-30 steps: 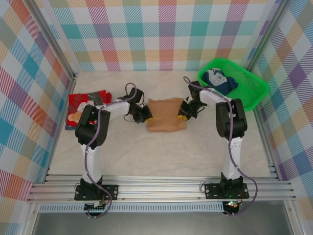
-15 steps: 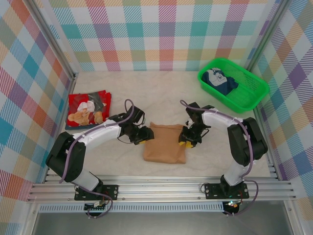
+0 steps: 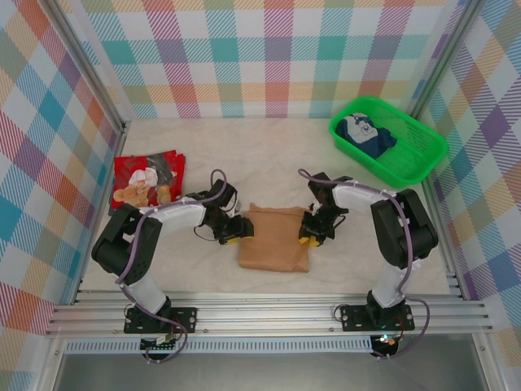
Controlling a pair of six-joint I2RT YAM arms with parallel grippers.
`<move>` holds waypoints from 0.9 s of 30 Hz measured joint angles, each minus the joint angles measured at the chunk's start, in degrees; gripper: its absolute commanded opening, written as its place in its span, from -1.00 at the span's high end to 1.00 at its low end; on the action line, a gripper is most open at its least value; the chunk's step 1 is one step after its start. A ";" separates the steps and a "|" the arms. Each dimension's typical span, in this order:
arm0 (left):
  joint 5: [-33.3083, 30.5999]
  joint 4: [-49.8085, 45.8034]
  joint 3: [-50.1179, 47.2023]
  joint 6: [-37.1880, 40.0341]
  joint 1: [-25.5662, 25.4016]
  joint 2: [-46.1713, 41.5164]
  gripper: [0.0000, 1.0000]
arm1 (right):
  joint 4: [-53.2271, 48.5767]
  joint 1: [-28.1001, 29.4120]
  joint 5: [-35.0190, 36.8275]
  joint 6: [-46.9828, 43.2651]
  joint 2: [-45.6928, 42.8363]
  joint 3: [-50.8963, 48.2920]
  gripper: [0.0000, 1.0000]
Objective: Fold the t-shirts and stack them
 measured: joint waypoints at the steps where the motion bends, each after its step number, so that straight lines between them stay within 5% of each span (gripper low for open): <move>1: -0.26 -0.63 0.55 0.13 -0.44 0.31 -0.13 | 0.26 0.00 -0.20 0.09 0.46 0.00 0.64; 10: -2.45 -2.19 2.60 -4.04 -1.38 2.21 -0.02 | 0.70 -0.28 -1.90 0.20 1.22 0.02 0.86; 21: 0.63 6.49 5.86 -4.79 -5.60 3.13 -0.17 | 0.66 -0.66 -2.21 0.22 1.22 0.02 0.88; 27: -1.75 3.43 6.91 -1.88 -5.60 6.12 0.18 | 0.63 -0.72 -2.34 0.22 1.22 0.00 0.91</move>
